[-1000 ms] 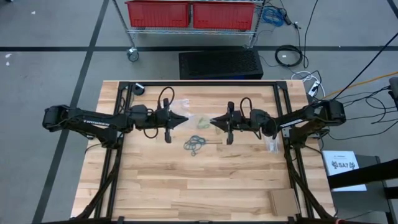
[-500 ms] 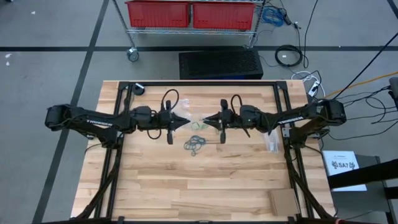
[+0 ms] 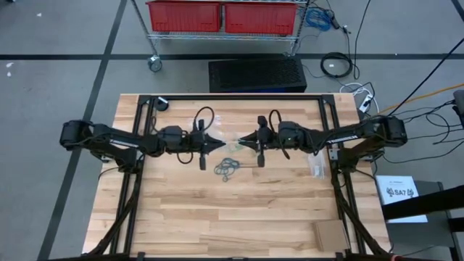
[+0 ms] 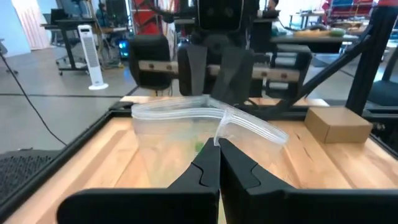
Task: Sort rubber bands
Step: Put the green rubber band into the transparent zip bag
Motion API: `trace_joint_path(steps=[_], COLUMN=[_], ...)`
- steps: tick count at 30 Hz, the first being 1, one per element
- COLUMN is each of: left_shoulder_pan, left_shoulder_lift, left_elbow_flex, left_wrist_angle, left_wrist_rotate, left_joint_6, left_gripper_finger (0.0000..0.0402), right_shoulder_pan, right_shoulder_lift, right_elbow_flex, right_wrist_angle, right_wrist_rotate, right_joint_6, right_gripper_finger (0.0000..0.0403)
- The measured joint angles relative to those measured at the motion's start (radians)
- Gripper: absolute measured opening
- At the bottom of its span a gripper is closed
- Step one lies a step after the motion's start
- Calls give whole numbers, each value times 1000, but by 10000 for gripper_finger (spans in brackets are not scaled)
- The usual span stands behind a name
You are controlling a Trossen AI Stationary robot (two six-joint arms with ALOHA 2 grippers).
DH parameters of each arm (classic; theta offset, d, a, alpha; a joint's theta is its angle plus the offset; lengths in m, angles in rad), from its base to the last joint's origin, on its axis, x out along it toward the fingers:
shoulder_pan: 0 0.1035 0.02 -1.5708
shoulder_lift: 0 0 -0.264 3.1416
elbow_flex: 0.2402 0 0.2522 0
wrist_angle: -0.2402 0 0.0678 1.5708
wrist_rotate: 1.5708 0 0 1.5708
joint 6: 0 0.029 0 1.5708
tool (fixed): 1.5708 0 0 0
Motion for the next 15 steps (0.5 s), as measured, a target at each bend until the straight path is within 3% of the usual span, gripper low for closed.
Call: trace_joint_path(steps=[8, 15], left_shoulder_pan=[0, 0], left_shoulder_lift=[54, 110], left_elbow_flex=[0, 0], left_wrist_angle=[59, 119], left_wrist_rotate=[-30, -37], left_joint_6=[1, -24], left_gripper_finger=[0, 0], right_shoulder_pan=[0, -9], right_shoulder_lift=[-88, -87], right_elbow_flex=[129, 207], right_wrist_angle=[-351, -610], right_wrist_rotate=[7, 59], right_joint_6=[-13, -1], right_gripper_finger=[5, 21])
